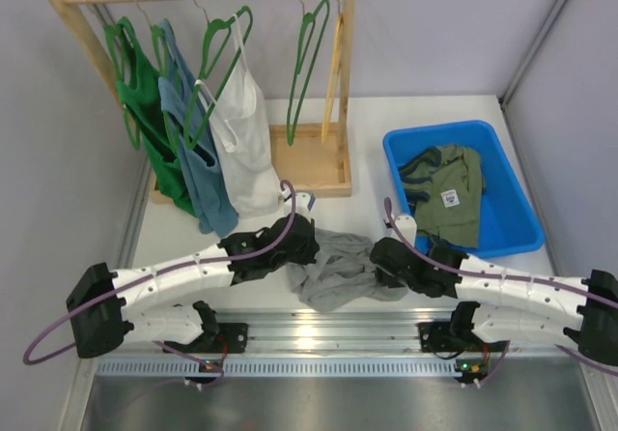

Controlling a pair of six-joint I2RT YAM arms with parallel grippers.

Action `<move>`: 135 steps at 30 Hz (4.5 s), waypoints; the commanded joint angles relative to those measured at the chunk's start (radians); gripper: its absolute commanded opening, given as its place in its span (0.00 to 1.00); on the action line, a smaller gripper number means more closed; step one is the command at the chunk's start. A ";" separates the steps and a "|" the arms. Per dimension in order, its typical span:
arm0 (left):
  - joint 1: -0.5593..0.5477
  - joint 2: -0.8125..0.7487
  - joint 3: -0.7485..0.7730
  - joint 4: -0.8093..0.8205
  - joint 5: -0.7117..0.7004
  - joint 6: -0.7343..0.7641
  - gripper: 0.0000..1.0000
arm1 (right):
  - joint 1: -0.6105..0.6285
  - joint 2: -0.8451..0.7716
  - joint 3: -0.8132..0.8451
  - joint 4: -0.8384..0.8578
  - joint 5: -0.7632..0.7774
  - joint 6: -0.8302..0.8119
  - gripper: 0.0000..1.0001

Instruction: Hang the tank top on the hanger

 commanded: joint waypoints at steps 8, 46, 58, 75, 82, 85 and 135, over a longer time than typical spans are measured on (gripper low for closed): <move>0.043 -0.013 0.008 0.012 0.022 0.024 0.00 | 0.030 0.021 -0.040 0.043 -0.030 0.111 0.41; 0.088 -0.064 1.242 -0.458 -0.013 0.355 0.00 | -0.029 0.331 1.786 -0.600 0.327 -0.518 0.00; 0.088 0.001 1.325 -0.458 -0.016 0.389 0.00 | -0.079 0.306 1.779 -0.385 0.321 -0.651 0.00; 0.086 -0.412 0.296 -0.386 0.036 -0.031 0.00 | -0.094 0.016 0.747 -0.351 -0.008 -0.289 0.00; 0.088 -0.363 0.047 -0.202 0.025 -0.067 0.00 | -0.131 0.125 0.570 -0.199 -0.133 -0.303 0.00; 0.112 -0.280 0.016 -0.139 0.027 -0.042 0.00 | -0.191 0.211 0.537 -0.115 -0.209 -0.337 0.00; 0.391 -0.088 0.934 -0.239 0.078 0.451 0.54 | -0.281 0.099 0.547 -0.113 -0.240 -0.367 0.48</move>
